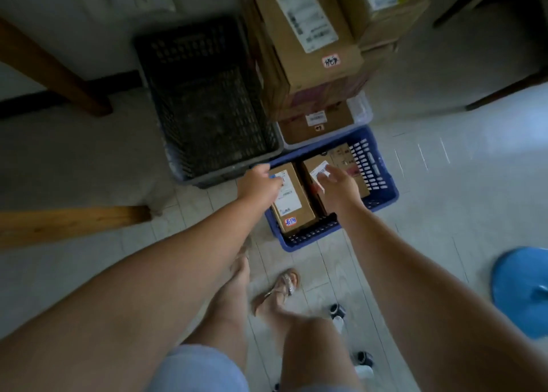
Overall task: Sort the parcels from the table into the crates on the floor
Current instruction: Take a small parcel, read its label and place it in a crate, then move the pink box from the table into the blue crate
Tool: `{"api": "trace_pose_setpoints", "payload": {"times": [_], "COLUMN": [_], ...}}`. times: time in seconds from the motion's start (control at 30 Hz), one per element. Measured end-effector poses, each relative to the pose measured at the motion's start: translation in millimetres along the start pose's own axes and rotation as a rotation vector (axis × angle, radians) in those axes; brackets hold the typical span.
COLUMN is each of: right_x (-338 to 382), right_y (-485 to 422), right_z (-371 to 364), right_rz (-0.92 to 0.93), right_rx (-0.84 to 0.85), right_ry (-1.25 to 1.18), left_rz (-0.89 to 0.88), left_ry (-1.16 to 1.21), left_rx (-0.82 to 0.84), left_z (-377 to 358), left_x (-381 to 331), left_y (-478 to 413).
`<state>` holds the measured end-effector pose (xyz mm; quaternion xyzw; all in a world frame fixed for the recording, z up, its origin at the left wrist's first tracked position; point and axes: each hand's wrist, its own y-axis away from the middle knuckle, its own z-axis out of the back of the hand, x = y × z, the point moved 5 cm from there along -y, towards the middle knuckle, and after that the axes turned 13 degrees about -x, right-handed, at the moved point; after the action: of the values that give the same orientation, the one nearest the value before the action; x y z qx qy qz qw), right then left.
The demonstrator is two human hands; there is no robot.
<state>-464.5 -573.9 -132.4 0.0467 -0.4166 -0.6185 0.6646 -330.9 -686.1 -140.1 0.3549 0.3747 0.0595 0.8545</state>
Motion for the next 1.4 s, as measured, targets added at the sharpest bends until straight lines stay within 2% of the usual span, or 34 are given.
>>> {"api": "trace_pose_setpoints", "payload": {"times": [0.1, 0.2, 0.37, 0.6, 0.8, 1.07, 1.23, 1.4], "right_x": [35.0, 63.8, 104.1, 185.9, 282.3, 395.7, 453.8, 471.4], "right_y": [48.8, 94.3, 173.7, 297.8, 384.6, 466.2, 488.8, 471.7], "right_z": [22.9, 41.2, 65.6, 49.8, -3.6, -130.8, -208.8, -251.7], "right_rz": [0.031, 0.159, 0.305, 0.51, 0.679, 0.777, 0.752, 0.677], "right_rx": [-0.026, -0.059, -0.089, -0.035, 0.029, 0.127, 0.118, 0.035], "right_ry": [-0.095, -0.105, -0.257, -0.397, -0.44, -0.451, -0.419, -0.312], "left_rz": [-0.068, -0.155, -0.277, -0.395, -0.441, -0.445, -0.393, -0.313], "left_ry": [0.04, 0.103, 0.278, 0.426, 0.6, 0.645, 0.574, 0.475], "left_rx": [0.0, -0.019, -0.061, -0.219, -0.47, -0.582, -0.67, -0.668], "left_z": [39.2, 75.3, 153.0, 290.3, 428.2, 604.5, 707.7, 747.7], "left_x": [-27.6, -50.5, -78.2, -80.6, -57.7, -9.0, 23.3, 36.6], "left_y": [37.5, 69.8, 126.6, 197.0, 209.9, 155.7, 97.5, 42.2]}}
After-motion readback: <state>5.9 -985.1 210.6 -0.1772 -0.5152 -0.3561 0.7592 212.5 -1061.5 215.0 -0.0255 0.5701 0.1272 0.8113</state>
